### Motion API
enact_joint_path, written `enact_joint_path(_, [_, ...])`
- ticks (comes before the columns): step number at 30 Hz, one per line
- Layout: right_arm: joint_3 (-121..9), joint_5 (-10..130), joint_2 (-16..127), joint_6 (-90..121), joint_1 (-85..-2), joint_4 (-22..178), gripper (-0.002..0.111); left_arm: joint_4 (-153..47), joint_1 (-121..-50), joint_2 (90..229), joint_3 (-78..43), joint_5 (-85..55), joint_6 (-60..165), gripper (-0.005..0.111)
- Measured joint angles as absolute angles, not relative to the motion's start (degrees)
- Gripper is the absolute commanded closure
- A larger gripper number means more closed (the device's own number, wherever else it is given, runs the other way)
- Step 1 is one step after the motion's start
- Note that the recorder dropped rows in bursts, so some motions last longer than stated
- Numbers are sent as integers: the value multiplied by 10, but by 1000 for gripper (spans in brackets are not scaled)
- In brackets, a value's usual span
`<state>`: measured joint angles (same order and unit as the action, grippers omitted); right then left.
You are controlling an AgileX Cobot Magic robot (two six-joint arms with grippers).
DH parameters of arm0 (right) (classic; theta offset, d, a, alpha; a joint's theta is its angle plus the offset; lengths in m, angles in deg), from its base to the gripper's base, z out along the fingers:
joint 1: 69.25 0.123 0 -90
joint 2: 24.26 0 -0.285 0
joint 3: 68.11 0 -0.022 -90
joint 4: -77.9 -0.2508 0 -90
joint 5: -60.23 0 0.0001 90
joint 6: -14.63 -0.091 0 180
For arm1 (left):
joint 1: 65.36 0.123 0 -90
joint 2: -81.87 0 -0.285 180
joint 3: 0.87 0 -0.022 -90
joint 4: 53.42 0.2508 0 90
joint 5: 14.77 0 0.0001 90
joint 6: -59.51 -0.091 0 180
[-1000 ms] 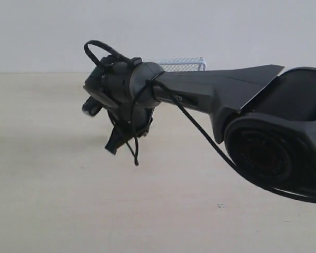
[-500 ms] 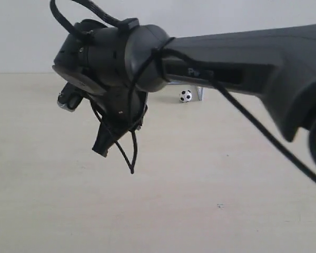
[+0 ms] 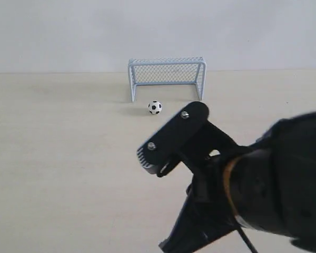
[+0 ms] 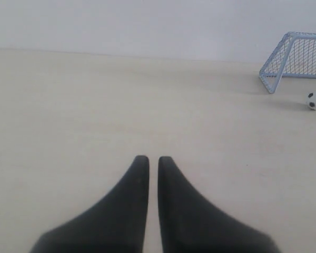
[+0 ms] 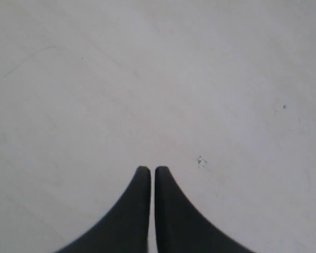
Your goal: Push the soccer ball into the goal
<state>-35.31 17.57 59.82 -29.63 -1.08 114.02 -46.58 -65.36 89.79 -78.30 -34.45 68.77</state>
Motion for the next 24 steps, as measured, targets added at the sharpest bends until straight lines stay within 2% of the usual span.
enact_joint_path(7, [-276,256,515,-391,-2,1169,108,-466,-654,898,-783,-345,688,100])
enact_joint_path(24, [-268,267,499,-420,-2,1185,108,-466,-654,898,-783,-345,688,100])
